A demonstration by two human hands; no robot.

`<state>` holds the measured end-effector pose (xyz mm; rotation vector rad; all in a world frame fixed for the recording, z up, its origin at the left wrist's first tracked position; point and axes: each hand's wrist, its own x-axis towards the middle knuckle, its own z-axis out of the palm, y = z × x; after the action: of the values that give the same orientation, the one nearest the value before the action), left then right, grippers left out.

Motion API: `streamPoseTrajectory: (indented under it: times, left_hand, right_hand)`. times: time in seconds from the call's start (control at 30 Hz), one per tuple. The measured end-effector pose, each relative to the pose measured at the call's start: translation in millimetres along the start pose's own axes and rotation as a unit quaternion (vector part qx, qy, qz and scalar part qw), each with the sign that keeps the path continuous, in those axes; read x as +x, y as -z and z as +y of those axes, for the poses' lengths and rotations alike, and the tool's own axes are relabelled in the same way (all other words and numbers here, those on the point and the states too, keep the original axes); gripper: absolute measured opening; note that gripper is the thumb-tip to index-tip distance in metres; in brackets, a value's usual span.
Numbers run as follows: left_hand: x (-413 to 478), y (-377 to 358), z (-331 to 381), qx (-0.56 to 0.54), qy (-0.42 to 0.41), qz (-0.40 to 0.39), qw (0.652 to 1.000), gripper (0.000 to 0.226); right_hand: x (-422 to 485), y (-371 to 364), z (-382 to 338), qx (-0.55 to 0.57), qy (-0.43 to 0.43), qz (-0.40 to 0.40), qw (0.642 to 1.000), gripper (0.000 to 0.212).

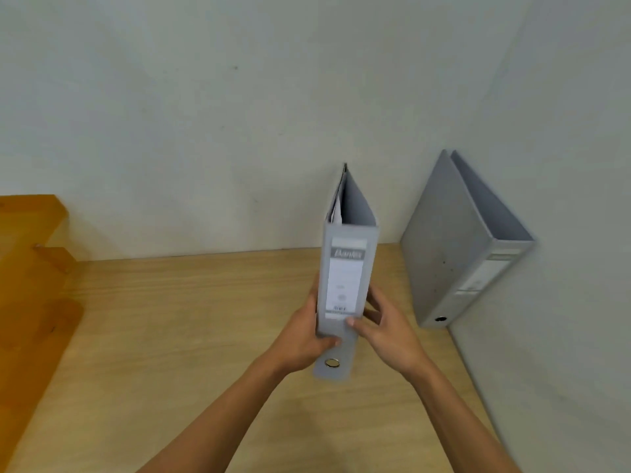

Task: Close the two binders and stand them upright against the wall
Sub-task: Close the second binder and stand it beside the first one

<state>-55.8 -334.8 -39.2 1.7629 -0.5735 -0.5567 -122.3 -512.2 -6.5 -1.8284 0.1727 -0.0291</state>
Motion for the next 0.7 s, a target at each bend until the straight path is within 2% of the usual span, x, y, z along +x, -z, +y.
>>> streamPoseTrajectory:
  times: [0.17, 0.53, 0.7]
  left_hand:
    - [10, -45, -6, 0.008, 0.002, 0.009, 1.0, 0.106]
    - [79, -106, 6, 0.06, 0.035, -0.024, 0.997, 0.135]
    - [112, -120, 14, 0.066, 0.04, -0.031, 0.997, 0.129]
  right_hand:
    - [-20, 18, 33, -0.002, -0.01, 0.057, 0.998, 0.071]
    - [-24, 85, 67, -0.011, -0.057, 0.149, 0.987, 0.052]
    - [-12, 100, 69, -0.056, -0.067, 0.238, 0.967, 0.046]
